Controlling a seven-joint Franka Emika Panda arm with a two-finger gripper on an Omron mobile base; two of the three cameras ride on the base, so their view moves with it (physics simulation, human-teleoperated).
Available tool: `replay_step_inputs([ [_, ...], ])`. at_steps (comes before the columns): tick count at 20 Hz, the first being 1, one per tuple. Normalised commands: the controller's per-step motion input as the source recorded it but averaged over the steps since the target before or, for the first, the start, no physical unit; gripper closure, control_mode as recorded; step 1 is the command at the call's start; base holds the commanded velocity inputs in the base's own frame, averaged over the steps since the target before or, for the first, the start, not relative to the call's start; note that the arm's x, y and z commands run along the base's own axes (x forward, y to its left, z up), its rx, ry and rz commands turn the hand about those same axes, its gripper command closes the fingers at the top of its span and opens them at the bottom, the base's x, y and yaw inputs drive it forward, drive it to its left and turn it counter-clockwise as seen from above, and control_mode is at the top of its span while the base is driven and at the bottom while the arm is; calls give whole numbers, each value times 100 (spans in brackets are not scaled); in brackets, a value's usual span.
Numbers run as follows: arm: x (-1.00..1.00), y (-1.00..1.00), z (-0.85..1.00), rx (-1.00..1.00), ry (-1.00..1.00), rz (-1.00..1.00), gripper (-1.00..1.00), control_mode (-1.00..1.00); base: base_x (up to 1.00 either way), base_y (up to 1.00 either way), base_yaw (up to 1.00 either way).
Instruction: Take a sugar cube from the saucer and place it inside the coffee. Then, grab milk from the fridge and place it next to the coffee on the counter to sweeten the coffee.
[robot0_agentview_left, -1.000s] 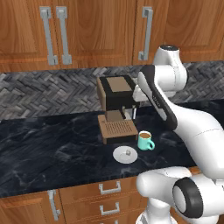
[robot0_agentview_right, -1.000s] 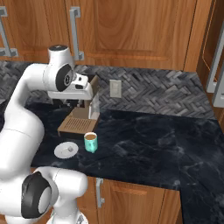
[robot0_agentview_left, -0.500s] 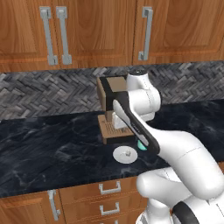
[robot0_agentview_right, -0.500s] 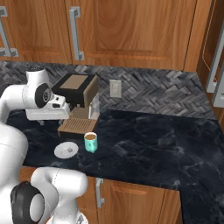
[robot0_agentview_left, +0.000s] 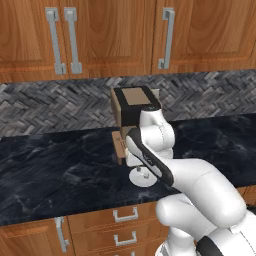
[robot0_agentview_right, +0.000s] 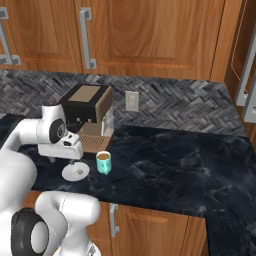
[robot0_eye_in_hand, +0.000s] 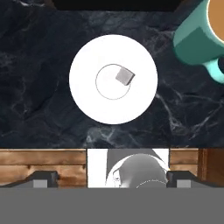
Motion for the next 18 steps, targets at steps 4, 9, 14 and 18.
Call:
replay_step_inputs([
  [4,10,0,-57,0,1,-21,-100,-100,0,0,0],
  [9,27,-7,-26,-2,0,-21,-100,-100,0,0,0],
  [14,34,-15,-34,-5,0,-15,-100,-100,0,0,0],
  [18,40,-2,-21,-4,0,-9,-100,-100,0,0,0],
])
